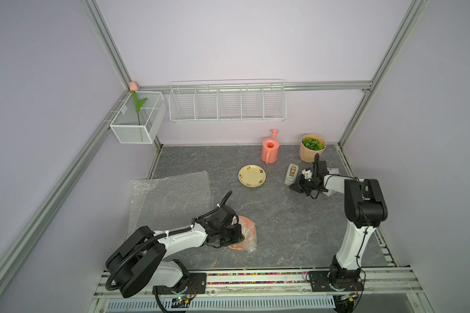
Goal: Wrap dinner plates in bubble wrap
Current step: Tear off the tape using the Tape Cutter, then stick the tape on the bubble wrap.
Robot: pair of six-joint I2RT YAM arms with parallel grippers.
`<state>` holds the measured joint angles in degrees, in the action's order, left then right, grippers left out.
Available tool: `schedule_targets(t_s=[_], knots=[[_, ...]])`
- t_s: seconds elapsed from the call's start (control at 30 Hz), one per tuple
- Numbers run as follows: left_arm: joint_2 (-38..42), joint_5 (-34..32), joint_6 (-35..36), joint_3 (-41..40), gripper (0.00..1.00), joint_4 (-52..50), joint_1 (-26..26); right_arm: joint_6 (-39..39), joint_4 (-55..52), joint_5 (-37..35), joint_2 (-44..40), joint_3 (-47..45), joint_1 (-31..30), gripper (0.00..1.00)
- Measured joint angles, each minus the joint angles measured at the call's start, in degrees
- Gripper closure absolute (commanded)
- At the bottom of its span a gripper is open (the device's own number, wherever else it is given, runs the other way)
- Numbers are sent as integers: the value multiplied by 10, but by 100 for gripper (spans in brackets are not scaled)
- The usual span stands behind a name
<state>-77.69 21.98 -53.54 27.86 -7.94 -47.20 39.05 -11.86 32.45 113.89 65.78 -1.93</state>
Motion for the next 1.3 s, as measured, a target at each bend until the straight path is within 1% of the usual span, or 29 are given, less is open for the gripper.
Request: schedule_targets(t_s=[0.13,0.3,0.43,0.57,0.8,0.93,1.0,1.23,1.3], knots=[[-1,1,0,0,100,2,0,0,6,0,-6,-7,0,93],[-1,2,0,0,100,4,0,6,32,16,-51,-53,-3,93],[1,1,0,0,100,4,0,13,59,42,-122,-81,-7,93],[3,-3,0,-1,100,4,0,14,63,65,-198,-94,-16,93],[7,-5,0,-1,100,4,0,12,28,80,-338,-104,-42,93],[14,-10,0,-2,100,4,0,8,-16,79,-430,-115,-81,93],[17,-12,2,-4,100,4,0,8,-41,75,-474,-124,-110,94],[31,-14,3,-12,100,8,0,24,-109,32,-599,-171,-249,93],[35,-14,5,-12,100,8,0,36,-119,12,-619,-184,-292,93]])
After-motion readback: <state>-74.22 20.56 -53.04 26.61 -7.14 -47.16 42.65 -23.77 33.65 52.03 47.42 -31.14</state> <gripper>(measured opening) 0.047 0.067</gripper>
